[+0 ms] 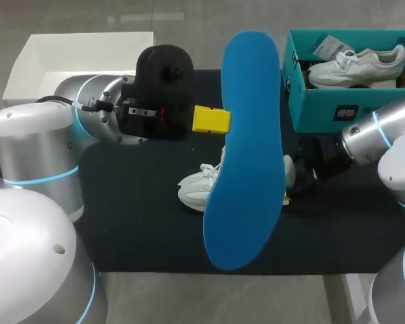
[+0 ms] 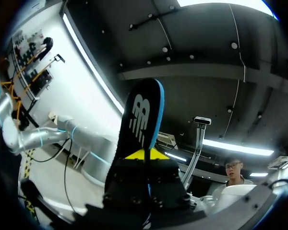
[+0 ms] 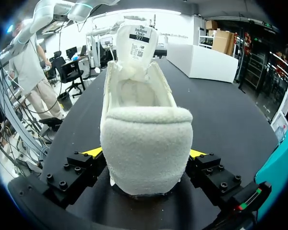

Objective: Take the shoe out of the shoebox, open the shoe tongue, remove and reinsert the insole, then place the shoe into the shoebox

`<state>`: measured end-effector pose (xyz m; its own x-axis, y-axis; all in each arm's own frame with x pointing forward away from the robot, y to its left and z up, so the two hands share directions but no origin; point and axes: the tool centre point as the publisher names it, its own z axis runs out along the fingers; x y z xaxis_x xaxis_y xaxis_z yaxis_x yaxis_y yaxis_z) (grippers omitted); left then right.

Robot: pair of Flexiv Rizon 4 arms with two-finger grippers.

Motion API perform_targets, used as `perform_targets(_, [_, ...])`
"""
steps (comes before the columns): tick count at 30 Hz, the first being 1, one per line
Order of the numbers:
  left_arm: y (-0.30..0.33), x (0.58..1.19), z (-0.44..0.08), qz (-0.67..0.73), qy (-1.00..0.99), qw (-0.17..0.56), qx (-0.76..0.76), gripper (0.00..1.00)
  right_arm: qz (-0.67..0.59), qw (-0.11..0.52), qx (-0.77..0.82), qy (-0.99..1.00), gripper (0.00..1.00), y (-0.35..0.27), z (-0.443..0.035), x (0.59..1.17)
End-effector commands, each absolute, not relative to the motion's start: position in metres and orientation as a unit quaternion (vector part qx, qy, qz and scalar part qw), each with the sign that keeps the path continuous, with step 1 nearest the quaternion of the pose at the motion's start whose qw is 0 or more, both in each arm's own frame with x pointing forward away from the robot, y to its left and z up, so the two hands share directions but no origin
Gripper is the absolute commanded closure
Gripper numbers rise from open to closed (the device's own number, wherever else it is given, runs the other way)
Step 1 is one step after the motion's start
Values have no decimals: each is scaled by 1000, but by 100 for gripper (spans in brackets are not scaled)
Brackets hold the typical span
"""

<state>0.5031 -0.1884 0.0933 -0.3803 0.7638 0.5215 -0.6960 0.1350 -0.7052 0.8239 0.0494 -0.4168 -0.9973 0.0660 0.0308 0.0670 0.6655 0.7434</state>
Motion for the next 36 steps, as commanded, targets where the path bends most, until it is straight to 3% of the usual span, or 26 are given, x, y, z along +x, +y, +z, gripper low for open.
perform_targets(1, [-188,502,94,657,-508,555,-33,100,-374,6,-42,-926,0,48,-403,819])
perform_targets(17, [-188,502,94,657,-508,555,-33,100,-245,32,-41,-968,0,40,-351,820])
perform_targets(29, [-188,502,94,657,-508,555,-33,100,-102,7,-69,-992,0,43,-319,824])
perform_targets(36, [-188,502,94,657,-508,555,-33,100,-86,-2,-78,-993,0,40,-320,824])
